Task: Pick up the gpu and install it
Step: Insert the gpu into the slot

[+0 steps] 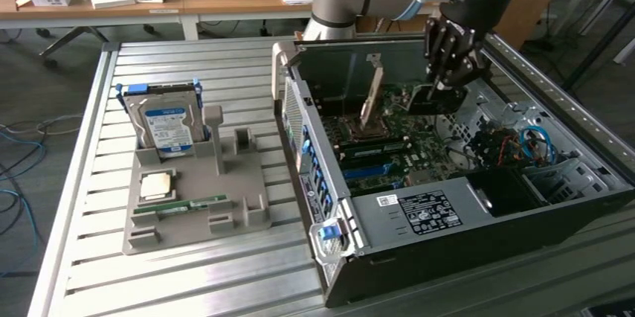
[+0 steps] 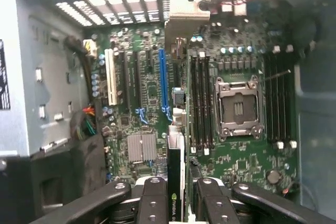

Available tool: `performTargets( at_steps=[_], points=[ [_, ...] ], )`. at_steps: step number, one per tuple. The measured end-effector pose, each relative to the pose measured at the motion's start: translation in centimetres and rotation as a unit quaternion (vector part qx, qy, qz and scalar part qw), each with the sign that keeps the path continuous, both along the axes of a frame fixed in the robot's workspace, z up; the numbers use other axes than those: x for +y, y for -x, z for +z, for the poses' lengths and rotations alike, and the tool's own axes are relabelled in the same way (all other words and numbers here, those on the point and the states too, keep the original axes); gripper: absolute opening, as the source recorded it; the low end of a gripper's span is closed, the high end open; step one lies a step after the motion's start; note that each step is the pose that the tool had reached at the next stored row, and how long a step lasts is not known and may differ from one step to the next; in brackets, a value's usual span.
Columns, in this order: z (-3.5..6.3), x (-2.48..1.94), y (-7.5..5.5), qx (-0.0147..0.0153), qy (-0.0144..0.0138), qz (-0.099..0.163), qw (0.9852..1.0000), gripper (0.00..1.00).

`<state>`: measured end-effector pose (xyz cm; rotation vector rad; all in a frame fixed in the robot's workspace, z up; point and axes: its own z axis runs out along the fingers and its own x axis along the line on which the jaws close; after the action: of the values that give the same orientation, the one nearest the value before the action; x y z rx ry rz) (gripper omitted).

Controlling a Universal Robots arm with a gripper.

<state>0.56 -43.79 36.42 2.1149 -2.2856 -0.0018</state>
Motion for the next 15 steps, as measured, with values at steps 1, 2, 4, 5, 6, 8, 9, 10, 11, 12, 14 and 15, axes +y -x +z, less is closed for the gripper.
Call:
performTargets(
  at_steps=[1, 2, 4, 5, 6, 8, 9, 10, 11, 12, 14, 15],
  points=[
    [-0.01, 0.0, 0.0, 0.0, 0.0, 0.008, 1.0, 0.26],
    [-0.01, 0.0, 0.0, 0.0, 0.0002, 0.014, 0.9999, 0.26],
    [-0.01, 0.0, 0.03, -0.0002, 0.0002, 0.015, 0.9999, 0.26],
    [-0.01, 0.0, 0.07, -0.0006, 0.0002, 0.015, 0.9999, 0.26],
    [-0.01, 0.0, 0.13, -0.0016, 0.0002, 0.016, 0.9999, 0.26],
    [-0.05, 0.0, 0.3, -0.0034, 0.0002, 0.016, 0.9999, 0.26],
    [-0.07, 0.01, 0.39, -0.0042, 0.0002, 0.016, 0.9999, 0.26],
    [-0.1, 0.01, 0.46, -0.0048, 0.0002, 0.016, 0.9999, 0.26],
    [-0.13, 0.0, 0.51, -0.0051, 0.0002, 0.016, 0.9999, 0.26],
    [-0.16, 0.0, 0.54, -0.0052, 0.0002, 0.016, 0.9999, 0.26],
    [-0.26, -0.02, 0.6, -0.0053, 0.0002, 0.017, 0.9998, 0.26],
    [-0.3, -0.04, 0.63, -0.0052, 0.0002, 0.017, 0.9998, 0.26]
  ],
)
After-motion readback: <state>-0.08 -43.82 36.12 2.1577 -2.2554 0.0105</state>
